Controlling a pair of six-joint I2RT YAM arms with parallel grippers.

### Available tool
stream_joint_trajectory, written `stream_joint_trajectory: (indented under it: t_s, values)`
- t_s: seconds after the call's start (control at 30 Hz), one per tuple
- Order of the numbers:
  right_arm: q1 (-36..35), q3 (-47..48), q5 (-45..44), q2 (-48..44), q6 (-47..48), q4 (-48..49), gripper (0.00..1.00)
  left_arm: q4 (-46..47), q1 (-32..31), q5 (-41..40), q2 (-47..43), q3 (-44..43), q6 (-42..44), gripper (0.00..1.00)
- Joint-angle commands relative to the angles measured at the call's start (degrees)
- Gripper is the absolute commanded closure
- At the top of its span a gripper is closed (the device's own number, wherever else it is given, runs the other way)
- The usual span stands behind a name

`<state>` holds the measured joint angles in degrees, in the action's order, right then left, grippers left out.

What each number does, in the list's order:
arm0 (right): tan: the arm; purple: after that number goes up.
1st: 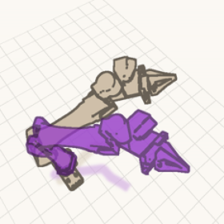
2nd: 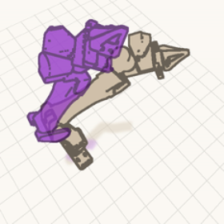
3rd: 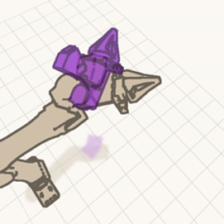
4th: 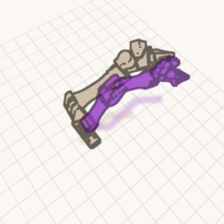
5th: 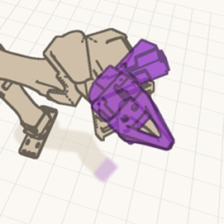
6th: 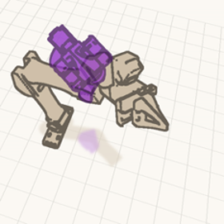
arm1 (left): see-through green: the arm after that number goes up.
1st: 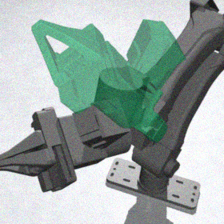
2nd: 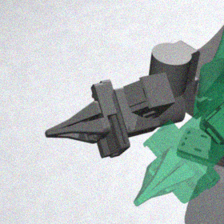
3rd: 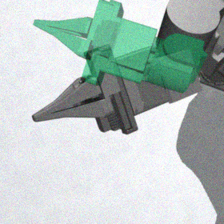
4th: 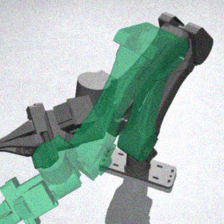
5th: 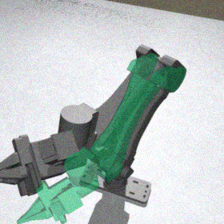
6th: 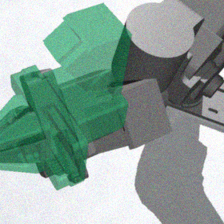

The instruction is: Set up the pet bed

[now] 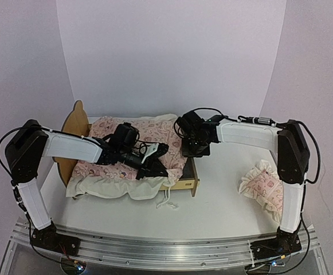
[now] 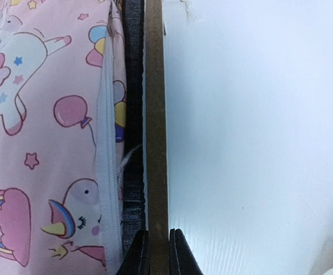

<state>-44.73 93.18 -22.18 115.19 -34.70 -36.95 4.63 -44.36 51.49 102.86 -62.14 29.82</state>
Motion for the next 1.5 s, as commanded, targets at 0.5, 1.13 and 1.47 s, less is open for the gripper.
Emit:
stream_joint_trajectory:
  t_s: [0.5, 1.13, 1.47]
  values:
    - [0.9, -1.1, 0.3, -4.9, 7.7, 4.6, 0.56, 4.7, -2.3, -8.5, 6.3, -7.9, -2.5, 0.81]
    - [-17.8, -46.7, 7.2, -35.0, 11.6, 32.7, 0.42, -12.3, -0.5, -7.0, -16.6, 0.1, 4.6, 0.32]
    - [-23.7, -47.5, 0.9, -17.4, 11.5, 50.3, 0.37, -11.6, -0.5, -12.5, -26.2, 10.8, -2.2, 0.32]
